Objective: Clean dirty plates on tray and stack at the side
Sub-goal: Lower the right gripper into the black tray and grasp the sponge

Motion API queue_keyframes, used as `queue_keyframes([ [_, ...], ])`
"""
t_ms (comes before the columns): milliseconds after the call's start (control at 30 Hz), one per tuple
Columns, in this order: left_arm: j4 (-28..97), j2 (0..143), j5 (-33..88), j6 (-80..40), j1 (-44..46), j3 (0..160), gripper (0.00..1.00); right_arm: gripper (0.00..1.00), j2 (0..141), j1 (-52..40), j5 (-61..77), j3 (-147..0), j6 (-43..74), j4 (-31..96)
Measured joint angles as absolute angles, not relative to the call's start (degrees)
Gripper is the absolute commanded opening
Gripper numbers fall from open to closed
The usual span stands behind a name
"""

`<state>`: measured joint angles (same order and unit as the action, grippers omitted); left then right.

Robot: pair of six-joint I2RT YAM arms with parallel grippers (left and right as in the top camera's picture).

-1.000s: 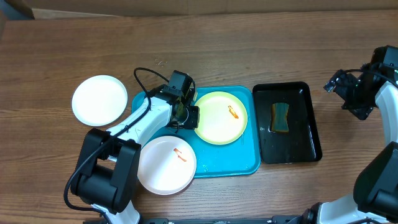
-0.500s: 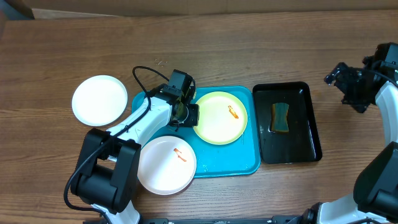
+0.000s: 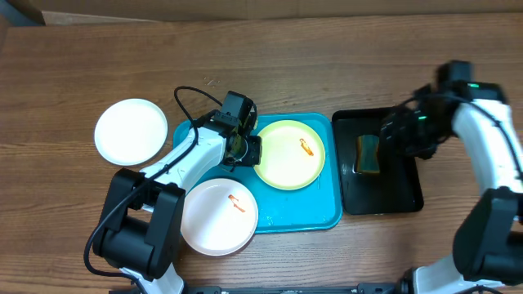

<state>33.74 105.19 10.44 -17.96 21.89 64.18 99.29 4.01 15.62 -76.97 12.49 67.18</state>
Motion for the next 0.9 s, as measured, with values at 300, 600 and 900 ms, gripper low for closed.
queue_keyframes([
  [300, 33.82, 105.19, 10.44, -18.04, 21.89, 64.18, 0.20, 0.72, 99.29, -6.33, 2.33, -74.28, 15.70, 65.73],
  [600, 33.85, 105.19, 10.44, -18.04, 21.89, 64.18, 0.21, 0.69, 99.26, -8.01, -0.49, -61.32, 16.32, 51.40],
  [900, 33.85, 105.19, 10.44, -18.04, 21.89, 64.18, 0.21, 0.04, 98.85, -8.01, -1.26, -54.37, 16.14, 43.33],
])
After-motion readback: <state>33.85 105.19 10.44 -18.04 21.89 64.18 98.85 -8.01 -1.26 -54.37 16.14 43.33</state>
